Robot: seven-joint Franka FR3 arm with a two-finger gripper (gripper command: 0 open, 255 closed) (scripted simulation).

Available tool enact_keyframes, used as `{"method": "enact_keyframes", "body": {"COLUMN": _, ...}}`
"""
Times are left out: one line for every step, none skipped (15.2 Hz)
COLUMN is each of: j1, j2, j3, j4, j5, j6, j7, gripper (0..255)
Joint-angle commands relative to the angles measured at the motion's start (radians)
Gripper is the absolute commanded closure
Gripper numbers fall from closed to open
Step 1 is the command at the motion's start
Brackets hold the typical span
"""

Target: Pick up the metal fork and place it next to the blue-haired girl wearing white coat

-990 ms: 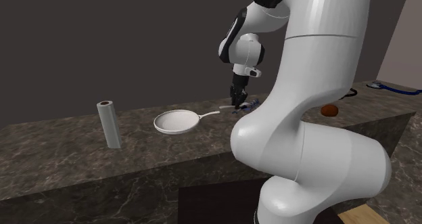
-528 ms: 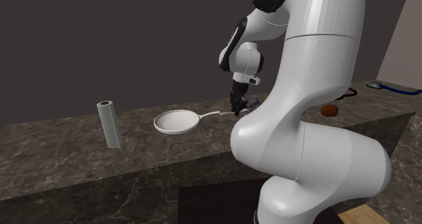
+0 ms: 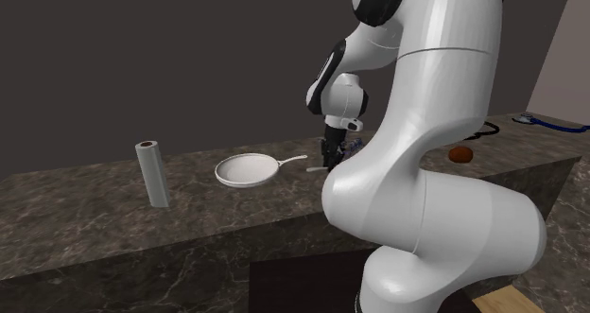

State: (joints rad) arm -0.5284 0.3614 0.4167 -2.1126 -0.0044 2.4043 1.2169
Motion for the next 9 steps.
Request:
{"method": "enact_keyframes", "body": {"j1": 0.006, "j2": 0.020, "j3": -0.005, "j4": 0.001, "j5": -0.009, "j6": 0.019, "j7": 0.006, "gripper": 255}}
{"method": "enact_keyframes", "body": {"j1": 0.008, "j2": 0.031, "j3": -0.008, "j4": 0.000, "j5": -0.014, "j6": 0.030, "j7": 0.008, "gripper": 255}}
{"method": "enact_keyframes", "body": {"j1": 0.012, "j2": 0.045, "j3": -0.012, "j4": -0.001, "j5": -0.021, "j6": 0.045, "j7": 0.010, "gripper": 255}}
{"method": "enact_keyframes", "body": {"j1": 0.012, "j2": 0.045, "j3": -0.012, "j4": -0.001, "j5": -0.020, "j6": 0.045, "j7": 0.010, "gripper": 255}}
{"method": "enact_keyframes", "body": {"j1": 0.012, "j2": 0.045, "j3": -0.012, "j4": -0.001, "j5": -0.020, "j6": 0.045, "j7": 0.010, "gripper": 255}}
{"method": "enact_keyframes", "body": {"j1": 0.012, "j2": 0.045, "j3": -0.012, "j4": -0.001, "j5": -0.020, "j6": 0.045, "j7": 0.010, "gripper": 255}}
{"method": "enact_keyframes", "body": {"j1": 0.012, "j2": 0.045, "j3": -0.012, "j4": -0.001, "j5": -0.020, "j6": 0.045, "j7": 0.010, "gripper": 255}}
{"method": "enact_keyframes", "body": {"j1": 0.012, "j2": 0.045, "j3": -0.012, "j4": -0.001, "j5": -0.020, "j6": 0.045, "j7": 0.010, "gripper": 255}}
{"method": "enact_keyframes", "body": {"j1": 0.012, "j2": 0.045, "j3": -0.012, "j4": -0.001, "j5": -0.020, "j6": 0.045, "j7": 0.010, "gripper": 255}}
